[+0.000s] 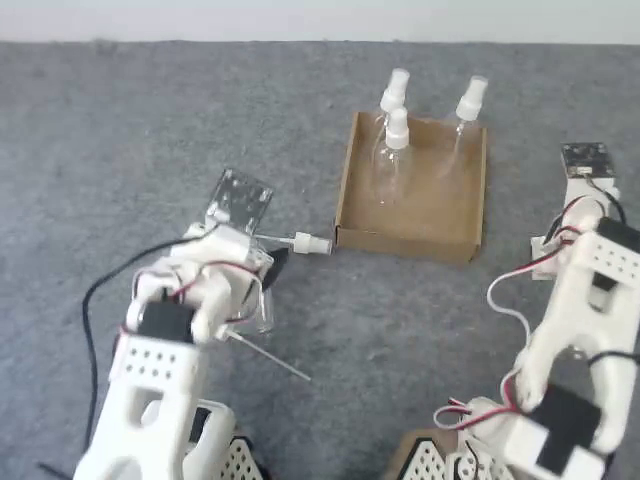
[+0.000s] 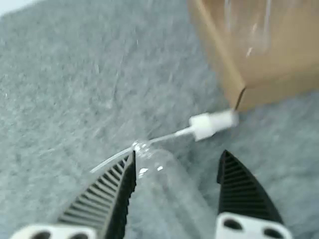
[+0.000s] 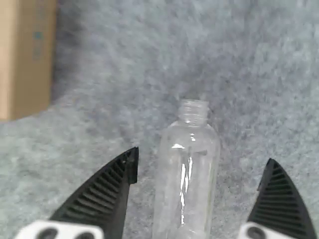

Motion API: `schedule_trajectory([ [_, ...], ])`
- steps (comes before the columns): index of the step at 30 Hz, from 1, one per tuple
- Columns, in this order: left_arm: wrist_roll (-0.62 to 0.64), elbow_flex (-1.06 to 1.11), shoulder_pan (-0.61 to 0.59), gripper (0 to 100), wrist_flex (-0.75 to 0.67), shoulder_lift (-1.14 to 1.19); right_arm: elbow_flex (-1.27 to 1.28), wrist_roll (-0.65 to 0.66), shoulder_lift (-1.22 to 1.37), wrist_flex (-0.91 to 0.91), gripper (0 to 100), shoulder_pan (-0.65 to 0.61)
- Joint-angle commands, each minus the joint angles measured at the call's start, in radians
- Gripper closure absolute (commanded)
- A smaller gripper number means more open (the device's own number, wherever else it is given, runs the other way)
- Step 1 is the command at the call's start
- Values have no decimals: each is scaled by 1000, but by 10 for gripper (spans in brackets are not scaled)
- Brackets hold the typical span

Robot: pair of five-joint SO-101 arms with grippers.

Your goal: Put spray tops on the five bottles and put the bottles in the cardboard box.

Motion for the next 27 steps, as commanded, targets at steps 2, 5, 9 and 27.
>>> schedule_trajectory([
  [2,-117,-194,-41,761,21,232,-75,14,84,-24,674,24],
  [5,-186,-312,-34,761,72,379,-75,14,163,-31,674,27],
  [9,-279,-443,-31,761,92,543,-77,11,251,-33,674,19],
  [27,-427,-578,155,761,-135,987,-71,12,367,-128,677,74],
])
